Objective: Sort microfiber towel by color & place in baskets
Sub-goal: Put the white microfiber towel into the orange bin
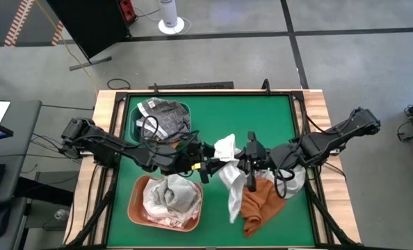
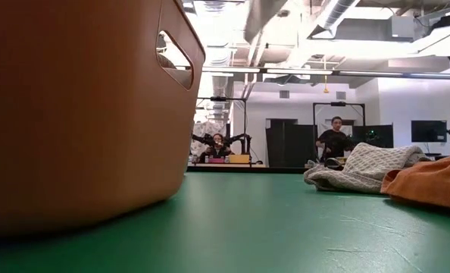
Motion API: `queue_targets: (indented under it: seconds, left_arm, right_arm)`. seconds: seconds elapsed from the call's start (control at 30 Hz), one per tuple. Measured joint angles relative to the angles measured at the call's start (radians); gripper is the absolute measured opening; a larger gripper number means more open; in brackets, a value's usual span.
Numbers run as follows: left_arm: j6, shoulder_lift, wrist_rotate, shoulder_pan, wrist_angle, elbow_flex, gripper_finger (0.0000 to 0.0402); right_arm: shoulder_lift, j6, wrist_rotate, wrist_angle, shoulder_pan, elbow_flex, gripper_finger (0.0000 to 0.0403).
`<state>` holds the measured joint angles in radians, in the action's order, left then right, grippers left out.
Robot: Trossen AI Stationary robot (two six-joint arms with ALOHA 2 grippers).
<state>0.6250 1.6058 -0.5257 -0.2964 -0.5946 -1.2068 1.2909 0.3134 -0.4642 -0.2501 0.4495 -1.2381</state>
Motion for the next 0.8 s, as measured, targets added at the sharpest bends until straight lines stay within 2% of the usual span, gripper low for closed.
queue_targets:
  seconds: [0.2,0.3,0.43,0.53,0.63,0.7,0.8]
  left_arm:
    - [0.0,0.002,0.021,0.014,-0.028,0.0,0.029]
    - [-0.004,0.001,0.031,0.015,-0.029,0.0,0.0274]
    - [0.001,0.001,0.033,0.018,-0.026,0.0,0.0204]
    - [-0.003,0.001,0.034,0.021,-0.023,0.0,0.0127]
    - [-0.007,0.0,0.032,0.022,-0.023,0.0,0.0041]
    - [-0.022,-0.001,0.031,0.022,-0.023,0.0,0.002]
    - [-0.036,-0.018,0.062,0.024,-0.003,0.0,0.002]
  right_arm:
    - [0.007,0.026,0.014,-0.009,-0.001,0.0,0.0059]
    - [0.005,0.025,0.022,-0.008,-0.001,0.0,0.0067]
    - [0.005,0.021,0.071,-0.009,-0.001,0.0,0.0081]
    - [0.006,0.021,0.086,-0.013,-0.001,0.0,0.0108]
    - [0.005,0.019,0.097,-0.018,-0.001,0.0,0.0152]
    - [0.0,0.036,0.104,-0.035,0.0,0.0,0.0188]
    - [-0.02,0.075,0.117,-0.104,0.005,0.0,0.0241]
